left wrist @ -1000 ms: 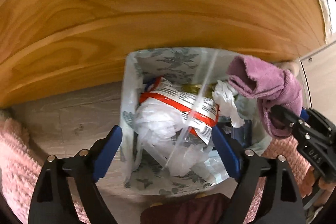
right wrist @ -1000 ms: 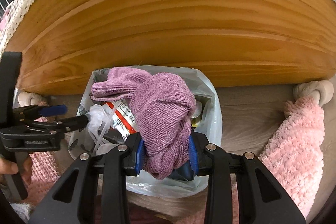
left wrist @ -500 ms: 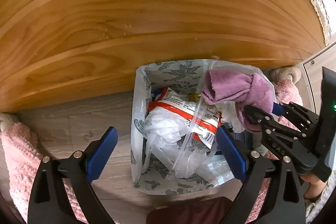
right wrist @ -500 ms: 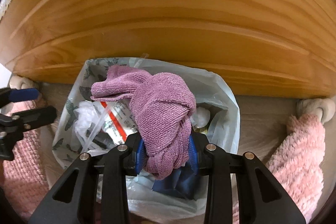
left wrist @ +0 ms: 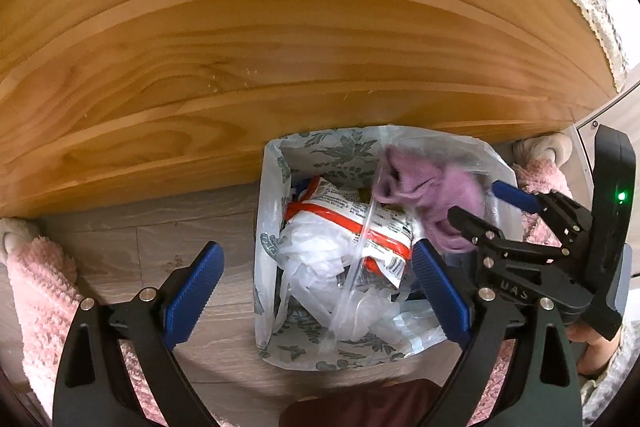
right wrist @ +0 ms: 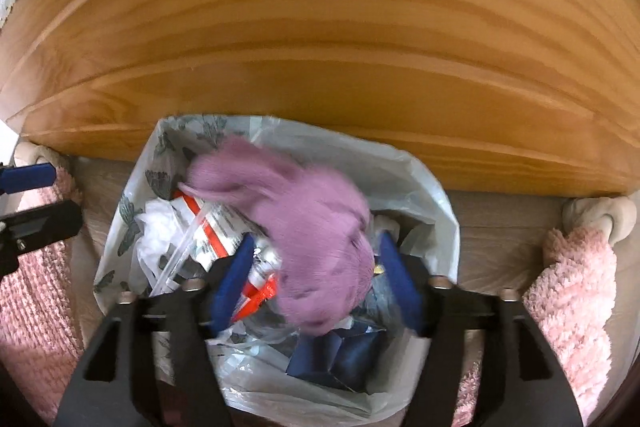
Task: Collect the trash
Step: 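Open the right tool to drop the mauve towel into the bin bag, then raise both open tools out of the bin back over the bed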
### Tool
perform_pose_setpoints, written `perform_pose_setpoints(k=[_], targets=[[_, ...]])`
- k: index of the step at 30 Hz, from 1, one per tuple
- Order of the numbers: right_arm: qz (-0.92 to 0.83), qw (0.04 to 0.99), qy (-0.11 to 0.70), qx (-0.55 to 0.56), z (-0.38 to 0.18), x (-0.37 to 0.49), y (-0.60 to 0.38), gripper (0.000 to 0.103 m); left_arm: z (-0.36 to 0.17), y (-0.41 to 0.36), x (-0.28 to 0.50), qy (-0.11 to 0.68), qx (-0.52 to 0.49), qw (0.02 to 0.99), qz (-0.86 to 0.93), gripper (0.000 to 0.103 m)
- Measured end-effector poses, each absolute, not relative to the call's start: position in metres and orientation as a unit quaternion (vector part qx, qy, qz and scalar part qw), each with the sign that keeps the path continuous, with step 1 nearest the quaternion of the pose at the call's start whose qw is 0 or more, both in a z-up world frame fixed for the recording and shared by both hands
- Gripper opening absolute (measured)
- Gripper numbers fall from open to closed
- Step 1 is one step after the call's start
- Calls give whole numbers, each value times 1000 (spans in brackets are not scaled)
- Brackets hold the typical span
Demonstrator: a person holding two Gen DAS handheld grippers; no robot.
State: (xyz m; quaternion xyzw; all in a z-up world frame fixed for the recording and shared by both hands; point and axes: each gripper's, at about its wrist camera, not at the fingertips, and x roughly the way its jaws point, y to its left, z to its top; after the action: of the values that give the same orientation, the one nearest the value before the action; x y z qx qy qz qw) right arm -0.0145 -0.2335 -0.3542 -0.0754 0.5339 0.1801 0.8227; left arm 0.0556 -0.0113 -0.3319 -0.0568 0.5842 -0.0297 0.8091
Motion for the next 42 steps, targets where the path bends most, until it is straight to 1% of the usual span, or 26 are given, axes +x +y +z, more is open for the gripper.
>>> perform_pose_setpoints(k=[2, 6, 9, 20, 42], targets=[[179, 826, 529, -71, -349, -15, -235, 84, -329, -12, 55, 582, -57, 811, -30, 92], [180, 827, 530, -55, -345, -16, -239, 89, -322, -12, 51, 574, -57, 816, -29, 92], [183, 831, 524, -47, -339, -19, -241, 95, -317, -11, 46, 569, -59, 820, -27, 92], [176, 852, 488, -71, -320, -30, -235, 95, -303, -8, 32, 551, -62, 832, -26, 92], [135, 862, 479, -97, -308, -41, -240, 95, -294, -7, 22, 536, -71, 841, -31, 92]])
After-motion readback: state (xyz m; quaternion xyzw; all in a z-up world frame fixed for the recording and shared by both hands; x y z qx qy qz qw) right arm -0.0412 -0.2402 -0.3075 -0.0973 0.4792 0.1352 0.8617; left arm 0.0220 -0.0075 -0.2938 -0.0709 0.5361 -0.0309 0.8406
